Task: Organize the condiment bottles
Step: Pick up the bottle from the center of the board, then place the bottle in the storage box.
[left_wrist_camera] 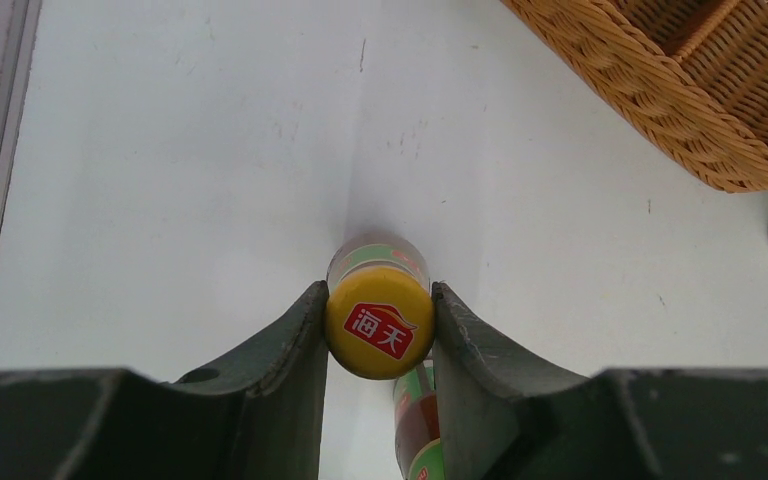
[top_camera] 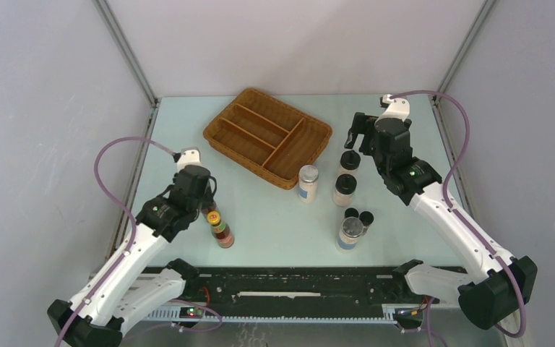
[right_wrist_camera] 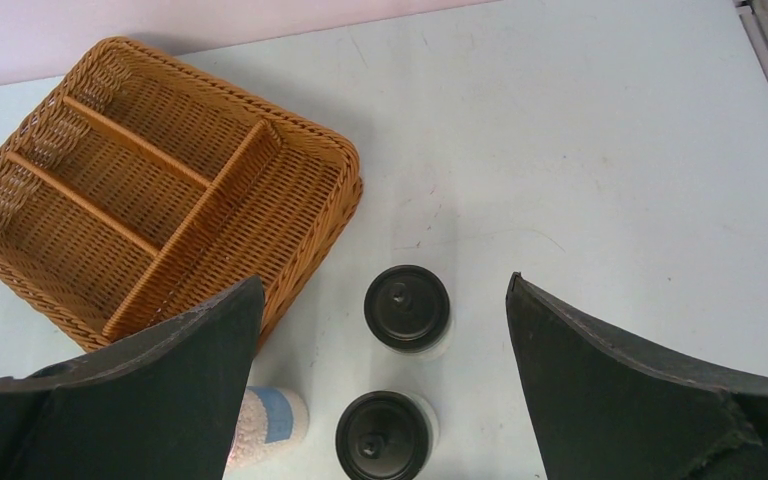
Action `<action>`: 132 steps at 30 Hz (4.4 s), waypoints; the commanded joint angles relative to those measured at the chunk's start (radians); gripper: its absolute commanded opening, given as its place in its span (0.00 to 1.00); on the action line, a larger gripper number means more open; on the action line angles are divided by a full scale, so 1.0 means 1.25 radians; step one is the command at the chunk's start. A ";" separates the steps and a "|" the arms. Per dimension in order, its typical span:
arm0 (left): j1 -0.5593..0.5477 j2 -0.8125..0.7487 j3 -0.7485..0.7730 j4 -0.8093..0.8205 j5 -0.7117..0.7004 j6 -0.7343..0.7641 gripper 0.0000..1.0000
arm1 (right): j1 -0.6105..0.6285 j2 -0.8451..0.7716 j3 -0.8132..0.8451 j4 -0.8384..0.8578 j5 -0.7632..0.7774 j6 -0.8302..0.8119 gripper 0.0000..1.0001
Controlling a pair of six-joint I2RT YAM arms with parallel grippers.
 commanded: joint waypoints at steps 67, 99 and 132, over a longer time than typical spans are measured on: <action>0.187 0.935 1.118 0.342 0.195 0.190 0.00 | -0.170 0.142 -0.001 0.230 -0.142 0.032 1.00; 0.220 1.134 1.176 0.666 0.343 0.194 0.00 | -0.175 0.224 0.049 0.253 -0.157 0.000 1.00; 0.248 1.243 1.201 0.684 0.427 0.218 0.00 | -0.175 0.295 0.060 0.286 -0.177 0.024 1.00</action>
